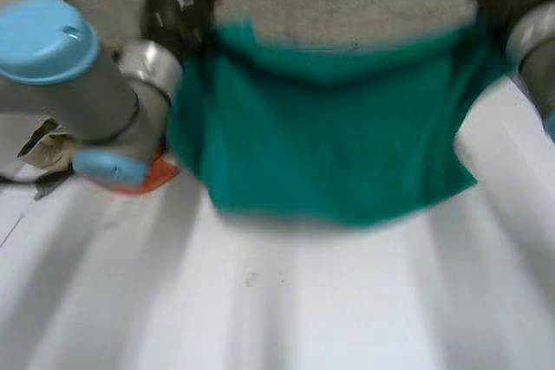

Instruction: Fold the laundry.

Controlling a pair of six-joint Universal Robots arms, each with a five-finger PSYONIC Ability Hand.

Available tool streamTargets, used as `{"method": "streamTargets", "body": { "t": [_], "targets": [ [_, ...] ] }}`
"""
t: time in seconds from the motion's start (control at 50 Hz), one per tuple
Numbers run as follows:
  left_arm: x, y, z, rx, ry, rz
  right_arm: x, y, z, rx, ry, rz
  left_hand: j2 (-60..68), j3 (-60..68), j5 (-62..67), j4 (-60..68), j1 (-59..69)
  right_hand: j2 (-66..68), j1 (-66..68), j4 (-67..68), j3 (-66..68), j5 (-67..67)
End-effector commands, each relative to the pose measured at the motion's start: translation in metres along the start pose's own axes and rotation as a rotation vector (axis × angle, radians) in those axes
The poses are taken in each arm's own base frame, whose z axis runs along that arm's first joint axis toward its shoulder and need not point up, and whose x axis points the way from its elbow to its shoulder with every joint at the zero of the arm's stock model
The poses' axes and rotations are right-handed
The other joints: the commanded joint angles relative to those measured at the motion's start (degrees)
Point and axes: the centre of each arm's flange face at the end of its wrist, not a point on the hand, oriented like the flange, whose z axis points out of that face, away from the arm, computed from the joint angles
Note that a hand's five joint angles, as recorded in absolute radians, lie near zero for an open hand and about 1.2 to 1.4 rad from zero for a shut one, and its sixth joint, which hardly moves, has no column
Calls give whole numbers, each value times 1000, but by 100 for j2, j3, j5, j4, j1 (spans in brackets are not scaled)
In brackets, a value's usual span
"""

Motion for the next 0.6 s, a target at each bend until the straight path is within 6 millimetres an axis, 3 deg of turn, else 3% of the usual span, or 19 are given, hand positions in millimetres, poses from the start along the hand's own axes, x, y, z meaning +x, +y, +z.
{"method": "streamTargets", "body": {
  "t": [0.02,0.14,0.22,0.36,0.38,0.44,0.5,0.6],
  "targets": [
    [-37,-46,11,266,-193,8,46,-48,0,313,259,84,1160,1175,1414,1137,1521,1281,1678,1160,1214,1383],
    [-14,-15,-12,130,-119,-29,6,-11,-12,182,96,93,1160,1175,1414,1137,1521,1281,1678,1160,1214,1383],
    [8,15,-36,-1,-38,-66,-28,21,-31,46,-37,102,1160,1175,1414,1137,1521,1281,1678,1160,1214,1383],
    [49,67,-95,-307,127,-130,-85,77,-55,-163,-230,111,1160,1175,1414,1137,1521,1281,1678,1160,1214,1383],
    [58,80,-112,-392,172,-135,-96,89,-60,-214,-273,113,1160,1175,1414,1137,1521,1281,1678,1160,1214,1383],
    [65,94,-138,-526,224,-134,-108,104,-71,-295,-335,119,1160,1175,1414,1137,1521,1281,1678,1160,1214,1383],
    [65,96,-151,-592,243,-129,-112,109,-77,-332,-368,120,1160,1175,1414,1137,1521,1281,1678,1160,1214,1383],
    [52,76,-163,-637,253,-113,-118,115,-89,-368,-412,118,-2378,-2363,-2124,-2401,-2017,1281,1678,1160,1214,1383]
  ]
}}
